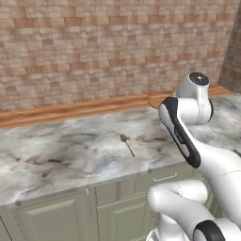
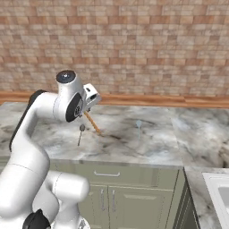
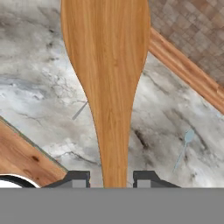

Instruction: Organize the utensils by type. Pick up the wooden spoons from the counter and place them in the open cabinet. Then pick up the metallic utensils from the counter and place them in the open drawer.

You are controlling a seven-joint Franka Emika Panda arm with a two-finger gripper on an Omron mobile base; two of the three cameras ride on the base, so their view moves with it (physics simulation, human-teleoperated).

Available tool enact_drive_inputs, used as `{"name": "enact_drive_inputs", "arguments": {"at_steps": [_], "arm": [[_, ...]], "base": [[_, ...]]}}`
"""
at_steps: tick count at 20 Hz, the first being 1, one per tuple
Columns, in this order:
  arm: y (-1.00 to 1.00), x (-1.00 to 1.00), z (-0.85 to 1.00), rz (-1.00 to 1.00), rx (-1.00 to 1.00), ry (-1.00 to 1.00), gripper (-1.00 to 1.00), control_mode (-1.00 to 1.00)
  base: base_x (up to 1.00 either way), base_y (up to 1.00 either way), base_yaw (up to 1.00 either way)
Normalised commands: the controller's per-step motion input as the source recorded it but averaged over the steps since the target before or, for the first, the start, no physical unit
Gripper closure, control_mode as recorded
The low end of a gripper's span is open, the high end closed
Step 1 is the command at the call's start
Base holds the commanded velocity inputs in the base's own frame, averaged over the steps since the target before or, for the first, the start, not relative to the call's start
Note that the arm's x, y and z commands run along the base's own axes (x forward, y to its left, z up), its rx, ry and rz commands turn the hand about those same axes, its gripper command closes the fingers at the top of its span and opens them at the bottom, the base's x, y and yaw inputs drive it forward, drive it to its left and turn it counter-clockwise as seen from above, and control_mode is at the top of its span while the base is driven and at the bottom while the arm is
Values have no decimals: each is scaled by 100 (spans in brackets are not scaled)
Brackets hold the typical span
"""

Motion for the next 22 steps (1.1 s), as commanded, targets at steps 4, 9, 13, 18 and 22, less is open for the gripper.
{"name": "enact_drive_inputs", "arguments": {"at_steps": [4, 9, 13, 18, 22], "arm": [[0, -14, 16, 0, 0, -2, 100, 100], [0, 0, 0, 0, 0, 0, 100, 100], [0, 0, 0, 0, 0, 0, 100, 100], [0, 0, 0, 0, 0, 0, 100, 100], [0, 0, 0, 0, 0, 0, 100, 100]], "base": [[-1, 0, 0], [0, 0, 0], [-28, 0, -1], [-56, 0, -44], [-37, 14, -92]]}}
